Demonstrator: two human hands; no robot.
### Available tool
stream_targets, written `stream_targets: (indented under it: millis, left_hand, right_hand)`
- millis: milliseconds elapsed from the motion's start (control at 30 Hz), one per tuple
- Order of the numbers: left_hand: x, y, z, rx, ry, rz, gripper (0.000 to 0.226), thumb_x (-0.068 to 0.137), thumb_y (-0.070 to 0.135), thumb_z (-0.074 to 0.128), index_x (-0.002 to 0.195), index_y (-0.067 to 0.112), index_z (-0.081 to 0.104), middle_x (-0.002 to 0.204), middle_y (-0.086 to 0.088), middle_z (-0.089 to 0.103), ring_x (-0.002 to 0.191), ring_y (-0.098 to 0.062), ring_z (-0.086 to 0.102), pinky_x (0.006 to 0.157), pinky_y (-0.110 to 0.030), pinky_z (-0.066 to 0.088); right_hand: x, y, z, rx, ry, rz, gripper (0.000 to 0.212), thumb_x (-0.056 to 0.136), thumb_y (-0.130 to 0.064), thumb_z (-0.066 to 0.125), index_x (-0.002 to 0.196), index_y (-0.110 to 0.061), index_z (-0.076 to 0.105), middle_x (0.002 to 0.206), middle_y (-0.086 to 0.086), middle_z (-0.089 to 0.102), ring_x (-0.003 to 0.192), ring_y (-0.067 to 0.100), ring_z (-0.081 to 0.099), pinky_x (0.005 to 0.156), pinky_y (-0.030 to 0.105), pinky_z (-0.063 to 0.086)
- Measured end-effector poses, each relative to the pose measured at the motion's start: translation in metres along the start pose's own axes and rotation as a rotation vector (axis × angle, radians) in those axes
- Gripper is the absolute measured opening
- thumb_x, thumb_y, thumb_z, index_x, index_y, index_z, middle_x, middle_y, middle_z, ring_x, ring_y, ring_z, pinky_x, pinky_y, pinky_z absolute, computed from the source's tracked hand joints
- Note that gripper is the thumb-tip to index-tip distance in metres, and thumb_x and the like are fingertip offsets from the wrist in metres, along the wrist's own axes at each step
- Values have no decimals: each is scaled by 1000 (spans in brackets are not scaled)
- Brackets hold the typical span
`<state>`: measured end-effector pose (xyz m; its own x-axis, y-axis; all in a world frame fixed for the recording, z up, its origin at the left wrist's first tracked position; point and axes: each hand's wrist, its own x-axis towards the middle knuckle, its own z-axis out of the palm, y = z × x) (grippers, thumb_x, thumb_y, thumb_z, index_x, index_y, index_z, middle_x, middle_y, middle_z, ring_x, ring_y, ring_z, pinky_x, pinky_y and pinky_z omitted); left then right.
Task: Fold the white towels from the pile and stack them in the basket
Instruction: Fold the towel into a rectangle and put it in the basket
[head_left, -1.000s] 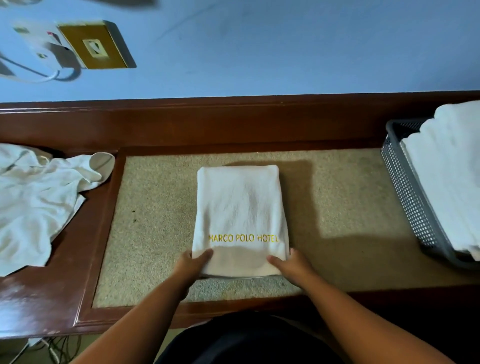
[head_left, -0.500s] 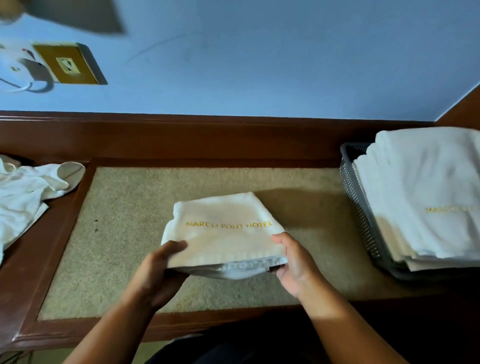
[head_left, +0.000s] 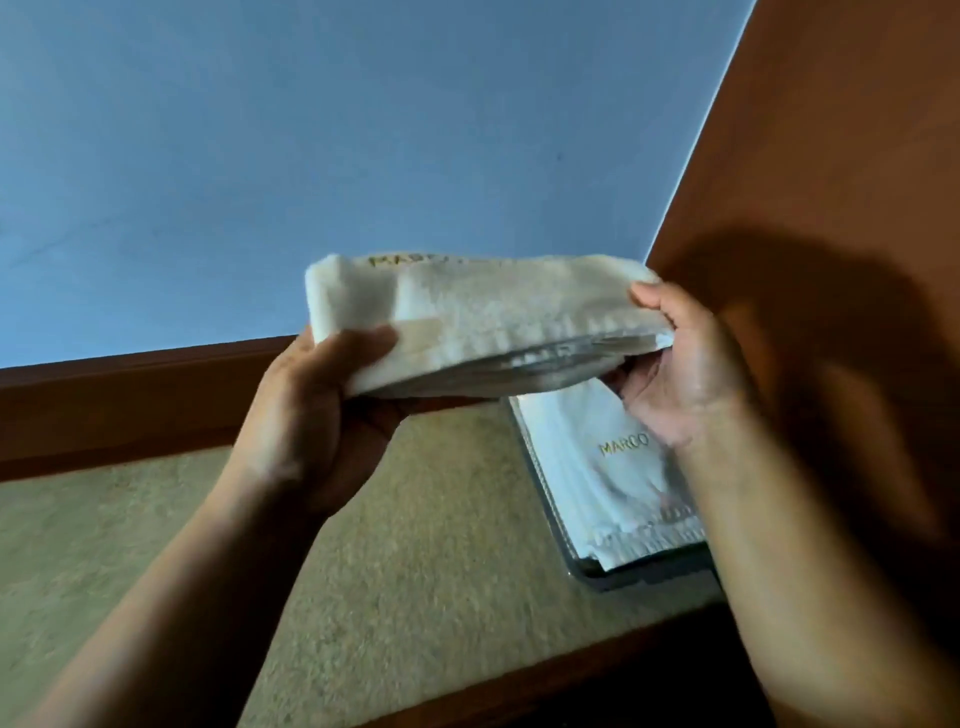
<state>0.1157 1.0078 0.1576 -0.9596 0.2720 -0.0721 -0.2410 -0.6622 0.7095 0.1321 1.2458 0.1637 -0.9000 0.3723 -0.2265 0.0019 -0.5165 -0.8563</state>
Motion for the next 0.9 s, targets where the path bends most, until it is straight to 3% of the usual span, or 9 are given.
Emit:
stream_targets:
  millis: [100,167,233,333,467,533,733,800,900]
  left_hand:
    - [24,-32,63,-44,-172,-16,57,80,-3,57,136,-1,49,118,-21,67,110,-35,68,89,-45,58]
    - [39,-66,91,-30,-258,-78,60,79,-5,55,139,-2,46,121,-22,66,109,-35,67,90,-44,58]
    - [52,-111,105,6,-251,-133,60,79,-8,56,137,-1,46,122,-20,67,110,-33,66,91,-45,58]
    - [59,-199,87,121,-60,-297,50,82,-8,56,130,1,48,119,-12,71,106,-33,68,88,-45,57]
    - [40,-284,44,221,111,-523,37,85,-11,47,120,-1,56,125,-32,62,109,-49,62,87,-56,54]
    - [39,-295,36,225,111,-516,36,87,-11,44,120,0,57,118,-31,66,103,-47,64,77,-48,57]
    - [33,-303,51,172,-6,-465,43,86,-14,44,125,3,56,121,-24,68,112,-41,66,86,-45,58]
    - [23,-314,48,381,-12,-463,41,85,-5,53,123,8,57,120,-22,69,105,-35,69,82,-41,58]
    - [24,-316,42,781,183,-326,56,85,8,70,134,11,45,119,-15,64,96,-23,66,80,-37,55]
  right_hand:
    - [8,-57,-34,102,54,-227,12,97,-21,55,98,-17,67,80,-2,74,74,12,71,65,25,58]
    - [19,-73,-71,149,127,-320,13,99,-21,54,103,-17,66,87,-4,76,80,10,73,65,24,58]
    - [43,-65,-120,144,242,-334,26,100,-26,57,121,-14,65,111,1,75,99,14,72,72,28,59]
    - [71,-10,-203,62,440,-88,40,100,-36,56,133,-15,60,130,10,66,110,22,67,76,35,59]
    - [67,73,-274,15,468,230,39,99,-32,58,131,-11,62,123,17,69,106,33,68,75,41,57]
    - [64,81,-286,36,472,202,36,96,-31,62,127,-12,64,117,16,72,101,36,72,73,45,59]
    - [66,64,-285,22,348,53,25,106,-20,45,118,-16,67,106,2,76,96,16,73,68,29,59]
    - [68,67,-286,-27,385,33,26,106,-22,46,120,-14,66,113,6,74,98,16,71,65,24,58]
    - [77,78,-290,-89,496,52,34,103,-30,54,129,-11,61,122,10,68,101,18,68,67,25,57]
